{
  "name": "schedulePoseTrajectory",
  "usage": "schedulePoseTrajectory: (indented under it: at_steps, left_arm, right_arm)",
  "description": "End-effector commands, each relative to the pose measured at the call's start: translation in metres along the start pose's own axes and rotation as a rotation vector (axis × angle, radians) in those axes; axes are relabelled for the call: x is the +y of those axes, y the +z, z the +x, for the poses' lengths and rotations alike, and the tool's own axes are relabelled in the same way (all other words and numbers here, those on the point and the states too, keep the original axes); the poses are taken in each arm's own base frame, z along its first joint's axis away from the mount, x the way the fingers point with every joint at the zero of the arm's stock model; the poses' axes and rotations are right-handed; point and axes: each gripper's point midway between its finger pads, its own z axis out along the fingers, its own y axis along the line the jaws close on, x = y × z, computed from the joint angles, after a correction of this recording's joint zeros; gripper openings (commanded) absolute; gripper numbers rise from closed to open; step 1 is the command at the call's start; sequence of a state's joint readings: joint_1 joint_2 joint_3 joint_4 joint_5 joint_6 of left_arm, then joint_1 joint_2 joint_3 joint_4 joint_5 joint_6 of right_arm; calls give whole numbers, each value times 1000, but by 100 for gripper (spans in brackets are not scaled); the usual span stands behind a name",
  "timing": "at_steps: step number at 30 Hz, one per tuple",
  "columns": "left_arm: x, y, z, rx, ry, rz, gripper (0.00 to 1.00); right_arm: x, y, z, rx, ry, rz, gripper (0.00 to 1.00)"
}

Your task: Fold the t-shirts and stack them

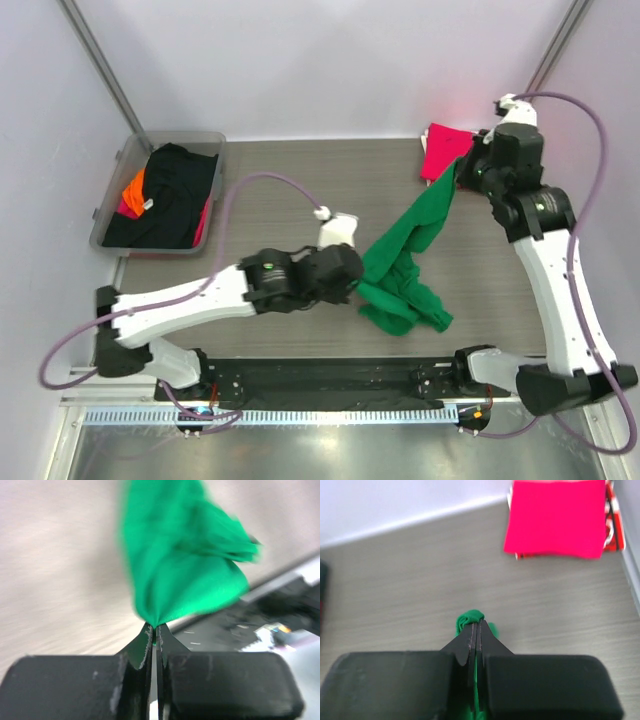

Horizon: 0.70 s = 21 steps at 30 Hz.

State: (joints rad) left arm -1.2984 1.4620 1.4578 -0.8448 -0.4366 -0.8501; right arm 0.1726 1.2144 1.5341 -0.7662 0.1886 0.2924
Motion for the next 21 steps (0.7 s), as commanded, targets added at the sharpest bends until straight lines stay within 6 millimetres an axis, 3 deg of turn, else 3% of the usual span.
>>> schedulePoseTrajectory:
  at_steps: [1,3,5,9,12,17,21]
  left_arm:
    - [93,-69,-42,-142,127,-310,0]
    - [131,-105,-64,-217,162,-433,0]
    - [156,-151,-90,-317,178,-477,0]
    - [182,-210,-118,-463,159,-468,0]
    - [198,-248,-135,-544,117,-470,0]
    - [202,-290,-159,-648,83,-401,0]
    - [195,-319,-180,-719,145,-306,0]
  right_arm:
    - [7,-63,-61,-217,75,-71,1]
    - [9,-88,-78,-287,86,-104,1]
    - [11,-124,-95,-374,84,-153,1]
    - [7,-185,-118,-536,79,-205,1]
    - [-9,-231,-124,-648,88,-191,1]
    - [-29,-314,-127,-877,70,-217,1]
    - [-39,-367,-135,-1020,55,-228,1]
